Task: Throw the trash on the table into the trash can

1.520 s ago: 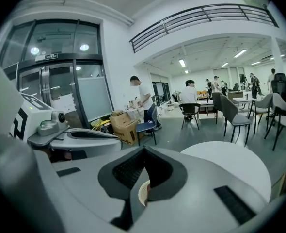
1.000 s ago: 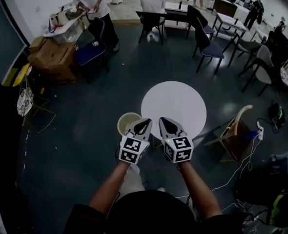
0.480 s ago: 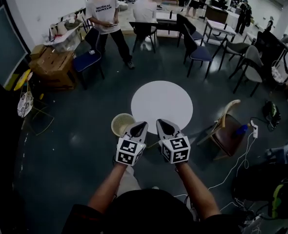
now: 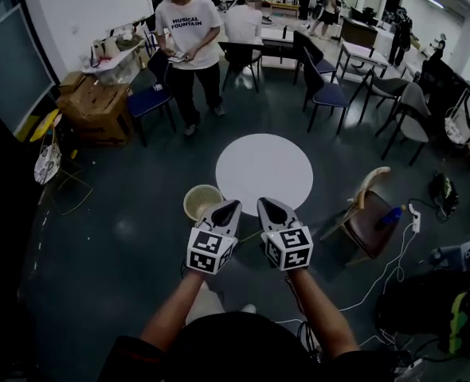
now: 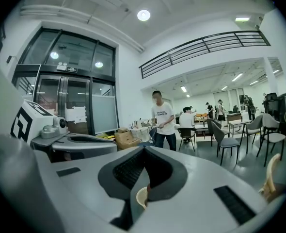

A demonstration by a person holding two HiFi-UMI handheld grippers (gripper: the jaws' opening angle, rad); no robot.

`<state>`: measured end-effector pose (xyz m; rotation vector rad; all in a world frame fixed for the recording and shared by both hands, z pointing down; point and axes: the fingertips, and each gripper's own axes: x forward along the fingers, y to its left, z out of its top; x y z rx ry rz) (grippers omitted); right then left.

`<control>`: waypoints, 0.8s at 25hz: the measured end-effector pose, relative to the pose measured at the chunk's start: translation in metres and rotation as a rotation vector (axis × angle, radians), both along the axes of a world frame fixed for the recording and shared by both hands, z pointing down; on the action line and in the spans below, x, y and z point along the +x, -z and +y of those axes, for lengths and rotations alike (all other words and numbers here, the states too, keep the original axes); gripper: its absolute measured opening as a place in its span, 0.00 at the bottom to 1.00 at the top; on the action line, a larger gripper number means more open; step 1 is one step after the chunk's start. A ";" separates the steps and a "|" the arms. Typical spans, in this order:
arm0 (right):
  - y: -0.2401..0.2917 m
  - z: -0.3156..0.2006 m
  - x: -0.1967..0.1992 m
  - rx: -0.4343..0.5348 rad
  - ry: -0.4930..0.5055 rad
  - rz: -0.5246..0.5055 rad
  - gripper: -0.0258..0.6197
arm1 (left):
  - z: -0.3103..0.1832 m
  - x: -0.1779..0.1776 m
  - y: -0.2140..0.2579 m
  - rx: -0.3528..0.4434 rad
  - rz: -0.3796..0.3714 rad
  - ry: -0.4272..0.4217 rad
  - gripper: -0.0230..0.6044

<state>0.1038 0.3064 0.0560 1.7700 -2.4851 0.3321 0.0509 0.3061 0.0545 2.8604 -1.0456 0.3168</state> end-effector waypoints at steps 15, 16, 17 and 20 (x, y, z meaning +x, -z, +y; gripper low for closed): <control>0.027 0.032 -0.050 0.049 -0.025 0.006 0.07 | 0.036 -0.046 0.033 0.028 0.056 -0.023 0.06; 0.029 0.035 -0.052 0.052 -0.024 0.006 0.07 | 0.038 -0.047 0.034 0.029 0.058 -0.025 0.06; 0.031 0.037 -0.054 0.055 -0.023 0.005 0.07 | 0.041 -0.048 0.035 0.031 0.059 -0.027 0.06; 0.037 0.041 -0.060 0.063 -0.023 0.004 0.07 | 0.046 -0.054 0.037 0.035 0.056 -0.035 0.06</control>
